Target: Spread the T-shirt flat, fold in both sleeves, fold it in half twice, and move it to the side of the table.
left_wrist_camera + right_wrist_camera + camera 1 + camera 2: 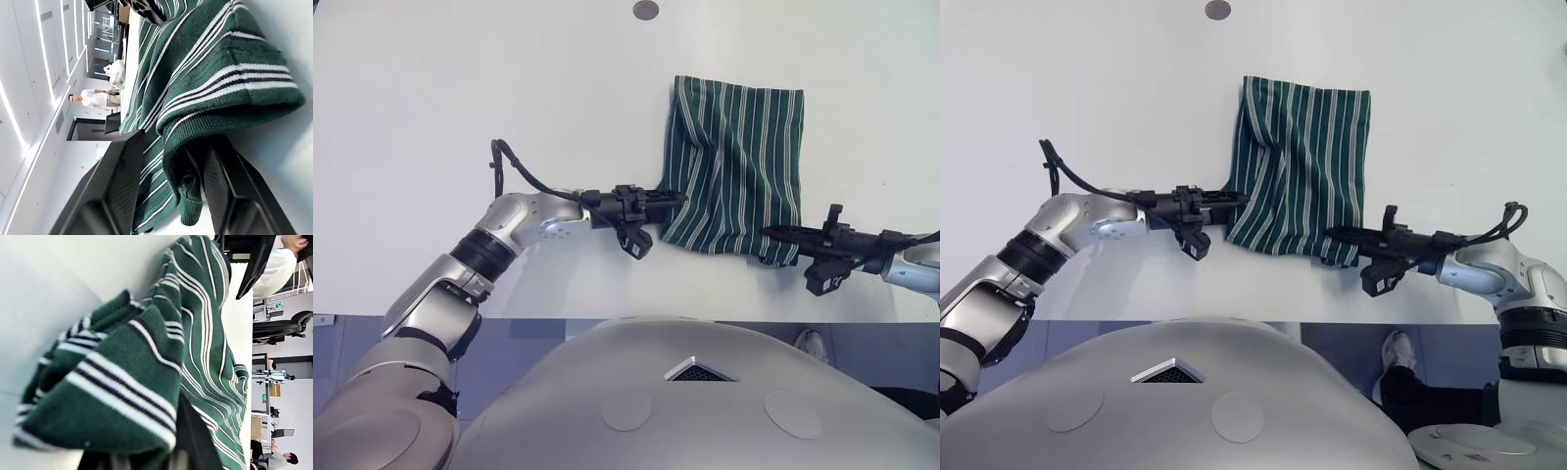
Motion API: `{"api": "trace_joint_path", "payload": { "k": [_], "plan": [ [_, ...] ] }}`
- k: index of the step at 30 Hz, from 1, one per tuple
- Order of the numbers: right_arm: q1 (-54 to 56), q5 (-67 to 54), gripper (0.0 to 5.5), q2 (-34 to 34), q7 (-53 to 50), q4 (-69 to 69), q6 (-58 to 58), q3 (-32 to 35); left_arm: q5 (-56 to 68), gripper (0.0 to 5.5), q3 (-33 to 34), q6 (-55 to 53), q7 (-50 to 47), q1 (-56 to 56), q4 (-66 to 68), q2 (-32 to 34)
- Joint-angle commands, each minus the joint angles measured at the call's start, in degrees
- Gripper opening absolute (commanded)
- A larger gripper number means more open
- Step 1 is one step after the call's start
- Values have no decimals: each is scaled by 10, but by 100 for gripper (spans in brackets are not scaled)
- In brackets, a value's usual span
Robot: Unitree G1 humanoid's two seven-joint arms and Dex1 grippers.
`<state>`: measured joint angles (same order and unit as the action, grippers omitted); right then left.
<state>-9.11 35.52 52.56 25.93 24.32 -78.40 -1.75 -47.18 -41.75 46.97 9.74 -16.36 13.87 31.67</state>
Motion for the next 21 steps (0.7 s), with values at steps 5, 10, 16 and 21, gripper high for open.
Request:
{"api": "trace_joint_path", "payload": {
  "k": [5,10,16,21],
  "plan": [
    [15,-16,10,25,-17,11,10,-37,-54,121,-77,-67,132,69,106,30],
    [29,-53,10,28,-20,35,17,-68,-4,88,-84,-42,185,75,96,56],
    [38,-254,10,123,141,-106,134,-202,147,31,-75,-9,327,90,-15,177],
    [-35,-425,10,207,277,-290,331,-255,268,0,-99,-1,436,100,-39,213]
  ]
}}
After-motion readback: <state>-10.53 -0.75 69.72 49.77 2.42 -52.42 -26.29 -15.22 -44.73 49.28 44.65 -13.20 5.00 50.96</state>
